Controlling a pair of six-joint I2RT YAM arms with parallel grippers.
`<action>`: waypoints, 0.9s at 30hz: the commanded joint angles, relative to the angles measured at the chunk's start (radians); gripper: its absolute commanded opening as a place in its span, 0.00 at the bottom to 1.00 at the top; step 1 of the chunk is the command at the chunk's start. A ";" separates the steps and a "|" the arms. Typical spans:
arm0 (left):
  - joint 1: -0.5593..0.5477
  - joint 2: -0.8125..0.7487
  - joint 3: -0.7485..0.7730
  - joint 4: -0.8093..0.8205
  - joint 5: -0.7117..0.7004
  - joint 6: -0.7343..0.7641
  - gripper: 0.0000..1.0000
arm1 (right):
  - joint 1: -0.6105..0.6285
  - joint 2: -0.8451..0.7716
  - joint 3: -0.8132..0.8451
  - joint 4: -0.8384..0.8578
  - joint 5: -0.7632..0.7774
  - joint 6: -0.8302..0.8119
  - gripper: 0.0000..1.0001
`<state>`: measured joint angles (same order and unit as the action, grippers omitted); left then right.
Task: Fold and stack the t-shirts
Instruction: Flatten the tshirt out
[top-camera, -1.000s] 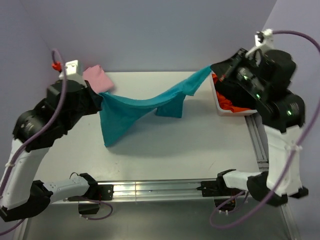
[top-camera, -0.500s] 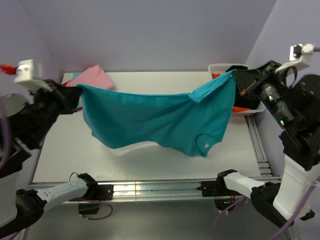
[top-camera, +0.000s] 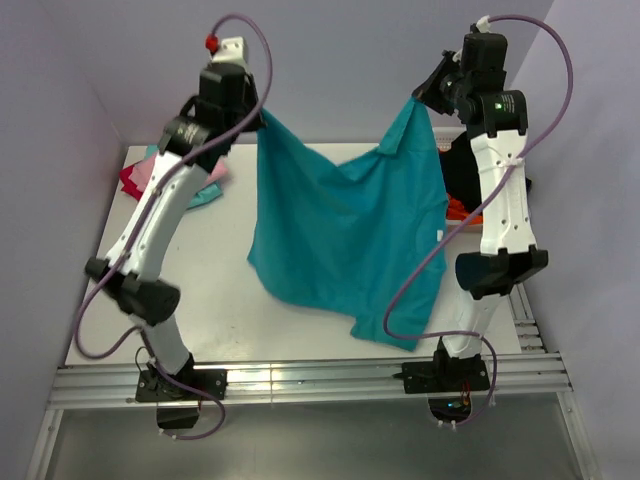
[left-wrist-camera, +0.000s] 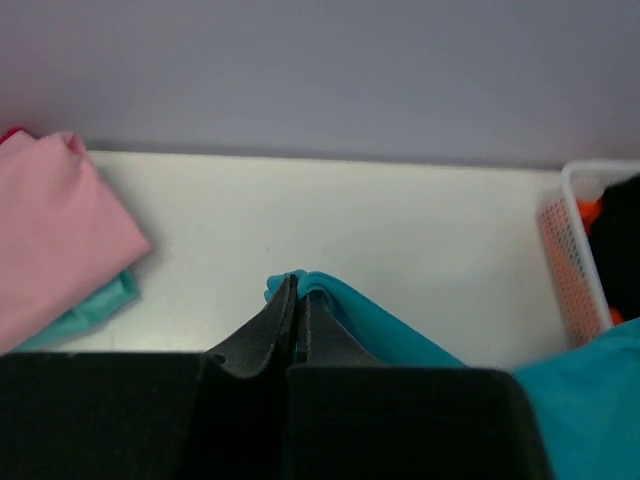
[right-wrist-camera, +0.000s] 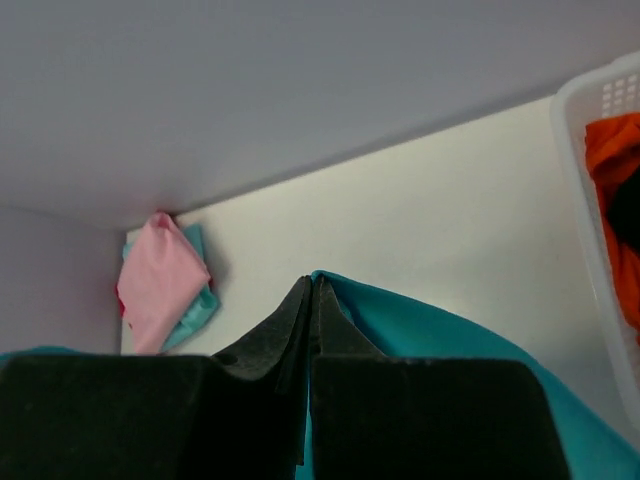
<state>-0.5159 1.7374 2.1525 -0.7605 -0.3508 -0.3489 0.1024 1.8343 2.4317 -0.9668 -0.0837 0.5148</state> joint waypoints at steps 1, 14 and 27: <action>0.179 0.126 0.342 0.116 0.199 -0.108 0.00 | -0.067 0.000 0.133 0.195 -0.089 0.063 0.00; 0.271 -0.242 0.033 0.413 0.357 -0.102 0.00 | -0.185 -0.320 -0.006 0.441 -0.360 0.143 0.00; 0.269 -0.685 -1.171 0.334 0.340 -0.275 0.00 | 0.003 -0.961 -1.474 0.482 -0.182 0.143 0.00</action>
<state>-0.2489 1.0191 1.1675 -0.3237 -0.0422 -0.5415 0.0956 0.9314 1.2175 -0.4519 -0.3126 0.6350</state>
